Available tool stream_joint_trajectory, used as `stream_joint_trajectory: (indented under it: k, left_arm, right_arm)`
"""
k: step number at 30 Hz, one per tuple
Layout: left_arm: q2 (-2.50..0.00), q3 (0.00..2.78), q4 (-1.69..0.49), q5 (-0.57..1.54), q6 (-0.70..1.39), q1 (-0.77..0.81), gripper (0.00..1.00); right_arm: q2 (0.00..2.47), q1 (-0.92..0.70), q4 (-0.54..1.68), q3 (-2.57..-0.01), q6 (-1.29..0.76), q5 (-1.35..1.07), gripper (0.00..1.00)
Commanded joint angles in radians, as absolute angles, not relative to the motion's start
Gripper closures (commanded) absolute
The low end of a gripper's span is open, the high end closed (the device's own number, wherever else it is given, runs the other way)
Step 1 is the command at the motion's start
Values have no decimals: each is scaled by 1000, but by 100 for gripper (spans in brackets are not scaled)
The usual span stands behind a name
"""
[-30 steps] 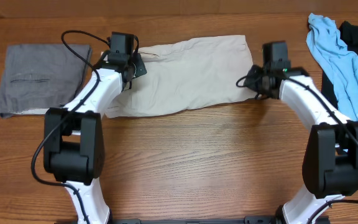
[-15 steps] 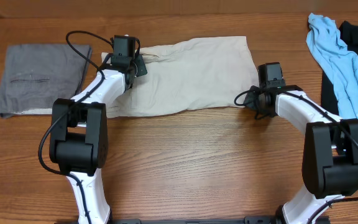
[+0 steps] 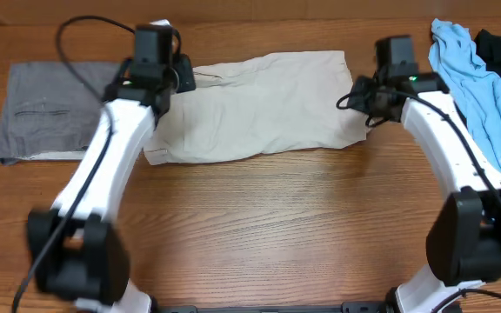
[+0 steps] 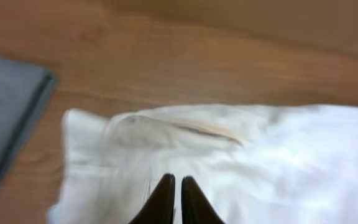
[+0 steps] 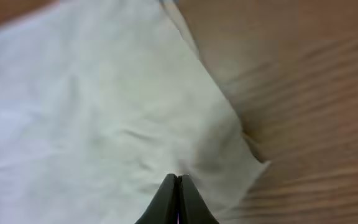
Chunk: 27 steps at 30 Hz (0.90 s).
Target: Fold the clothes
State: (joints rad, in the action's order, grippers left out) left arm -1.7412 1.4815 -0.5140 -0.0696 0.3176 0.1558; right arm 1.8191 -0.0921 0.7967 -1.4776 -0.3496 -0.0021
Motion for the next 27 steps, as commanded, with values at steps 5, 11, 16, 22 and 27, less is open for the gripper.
stream_joint_trajectory:
  k: [5, 11, 16, 22, 27]
  left_arm:
    - [-1621, 1505, -774, -55, 315, 164, 87]
    - [-1656, 1504, -877, -55, 323, 163, 87]
    - [-1684, 1504, -899, -54, 372, 163, 85]
    - [-1697, 1504, -912, -49, 382, 164, 86]
    - [-1697, 1504, -923, -46, 382, 164, 88]
  right_arm:
    - [1869, -97, 757, -1456, -325, -107, 96]
    - [1974, -97, 672, -1409, -324, -136, 96]
    - [2062, -97, 690, -1409, -324, -136, 96]
    - [2083, -89, 820, -1408, -353, -83, 96]
    - [2082, -67, 977, -1408, -454, 111, 96]
